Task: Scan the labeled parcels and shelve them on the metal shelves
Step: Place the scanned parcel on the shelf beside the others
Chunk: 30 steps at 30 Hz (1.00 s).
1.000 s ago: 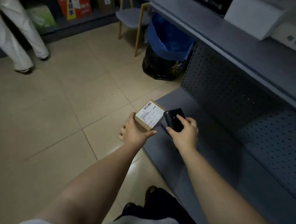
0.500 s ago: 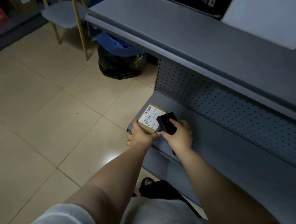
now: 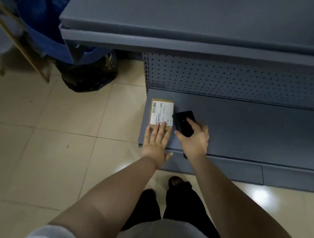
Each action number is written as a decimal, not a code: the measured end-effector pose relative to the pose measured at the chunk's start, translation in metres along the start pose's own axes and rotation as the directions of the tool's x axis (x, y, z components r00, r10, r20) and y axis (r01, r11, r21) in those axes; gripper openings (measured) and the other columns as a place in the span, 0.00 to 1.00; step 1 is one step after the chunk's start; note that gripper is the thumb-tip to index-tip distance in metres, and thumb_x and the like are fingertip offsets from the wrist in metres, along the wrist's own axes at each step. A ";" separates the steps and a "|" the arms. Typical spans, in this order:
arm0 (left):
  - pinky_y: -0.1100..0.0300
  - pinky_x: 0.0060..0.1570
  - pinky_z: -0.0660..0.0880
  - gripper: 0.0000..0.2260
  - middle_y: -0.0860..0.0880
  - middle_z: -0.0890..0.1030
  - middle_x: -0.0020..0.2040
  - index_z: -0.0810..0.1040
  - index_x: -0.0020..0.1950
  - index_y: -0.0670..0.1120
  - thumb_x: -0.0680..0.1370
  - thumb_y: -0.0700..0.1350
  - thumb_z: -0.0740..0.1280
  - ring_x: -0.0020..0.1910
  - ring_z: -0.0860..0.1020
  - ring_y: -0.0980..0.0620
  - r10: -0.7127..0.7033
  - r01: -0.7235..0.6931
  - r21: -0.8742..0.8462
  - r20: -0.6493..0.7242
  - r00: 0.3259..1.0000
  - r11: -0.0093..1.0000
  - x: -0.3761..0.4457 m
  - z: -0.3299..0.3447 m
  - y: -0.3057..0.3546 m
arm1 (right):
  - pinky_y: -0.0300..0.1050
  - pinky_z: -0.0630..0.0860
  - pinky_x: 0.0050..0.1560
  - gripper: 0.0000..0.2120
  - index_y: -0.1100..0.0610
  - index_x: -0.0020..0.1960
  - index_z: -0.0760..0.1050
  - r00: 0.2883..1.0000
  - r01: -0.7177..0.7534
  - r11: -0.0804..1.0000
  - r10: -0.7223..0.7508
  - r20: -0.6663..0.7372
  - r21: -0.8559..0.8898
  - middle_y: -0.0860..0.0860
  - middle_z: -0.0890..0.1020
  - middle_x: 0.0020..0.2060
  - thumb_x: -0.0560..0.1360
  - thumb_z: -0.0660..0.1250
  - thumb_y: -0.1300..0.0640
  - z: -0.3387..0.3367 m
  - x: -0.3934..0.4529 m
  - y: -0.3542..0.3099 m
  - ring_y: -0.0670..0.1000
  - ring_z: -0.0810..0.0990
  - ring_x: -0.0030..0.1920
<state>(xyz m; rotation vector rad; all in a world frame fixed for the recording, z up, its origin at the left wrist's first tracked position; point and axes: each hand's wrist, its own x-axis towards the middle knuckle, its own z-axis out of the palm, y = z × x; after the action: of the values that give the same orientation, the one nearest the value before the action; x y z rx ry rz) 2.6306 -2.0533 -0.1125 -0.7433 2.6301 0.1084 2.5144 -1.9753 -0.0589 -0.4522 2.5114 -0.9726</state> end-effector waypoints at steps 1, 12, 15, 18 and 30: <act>0.41 0.65 0.21 0.42 0.43 0.22 0.74 0.17 0.69 0.48 0.81 0.67 0.48 0.75 0.26 0.43 -0.011 0.011 -0.015 0.003 1.000 1.000 0.011 -0.006 -0.006 | 0.61 0.68 0.67 0.30 0.45 0.70 0.72 1.000 -0.010 1.000 0.010 -0.012 0.003 0.51 0.68 0.67 0.70 0.75 0.47 0.001 0.002 0.000 0.56 0.66 0.68; 0.44 0.75 0.32 0.45 0.47 0.25 0.77 0.24 0.76 0.52 0.78 0.71 0.52 0.77 0.29 0.45 0.118 -0.118 0.005 0.031 0.993 0.993 0.089 -0.039 -0.071 | 0.60 0.68 0.66 0.28 0.45 0.70 0.72 0.998 -0.012 0.999 0.009 -0.065 -0.051 0.51 0.67 0.67 0.71 0.74 0.49 0.018 0.031 -0.019 0.58 0.67 0.66; 0.45 0.75 0.30 0.47 0.47 0.26 0.77 0.26 0.77 0.52 0.77 0.72 0.55 0.77 0.28 0.45 0.161 -0.161 -0.050 -0.004 0.987 0.986 0.089 -0.034 -0.074 | 0.60 0.68 0.65 0.29 0.45 0.70 0.71 0.996 -0.026 0.998 0.022 -0.086 -0.054 0.51 0.67 0.67 0.71 0.74 0.49 0.021 0.034 -0.022 0.58 0.67 0.65; 0.45 0.75 0.30 0.48 0.47 0.27 0.78 0.28 0.78 0.52 0.76 0.73 0.56 0.77 0.28 0.45 0.186 -0.189 -0.090 -0.040 0.982 0.978 0.085 -0.029 -0.075 | 0.59 0.68 0.65 0.29 0.45 0.70 0.71 0.995 -0.040 0.998 0.036 -0.093 -0.047 0.51 0.67 0.67 0.70 0.74 0.48 0.023 0.029 -0.020 0.57 0.67 0.65; 0.45 0.76 0.32 0.49 0.50 0.32 0.80 0.34 0.81 0.52 0.75 0.69 0.62 0.78 0.31 0.47 0.241 -0.253 -0.177 -0.091 0.966 0.951 0.092 -0.034 -0.054 | 0.58 0.68 0.66 0.30 0.44 0.70 0.71 0.989 -0.066 0.998 0.065 -0.136 -0.002 0.50 0.67 0.68 0.70 0.74 0.49 0.023 0.025 -0.008 0.56 0.67 0.66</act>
<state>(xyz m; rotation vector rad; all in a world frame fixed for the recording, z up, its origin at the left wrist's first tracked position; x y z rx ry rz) 2.5750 -2.1507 -0.1162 -0.4781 2.7959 0.4141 2.5053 -2.0045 -0.0745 -0.3129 2.6332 -1.0015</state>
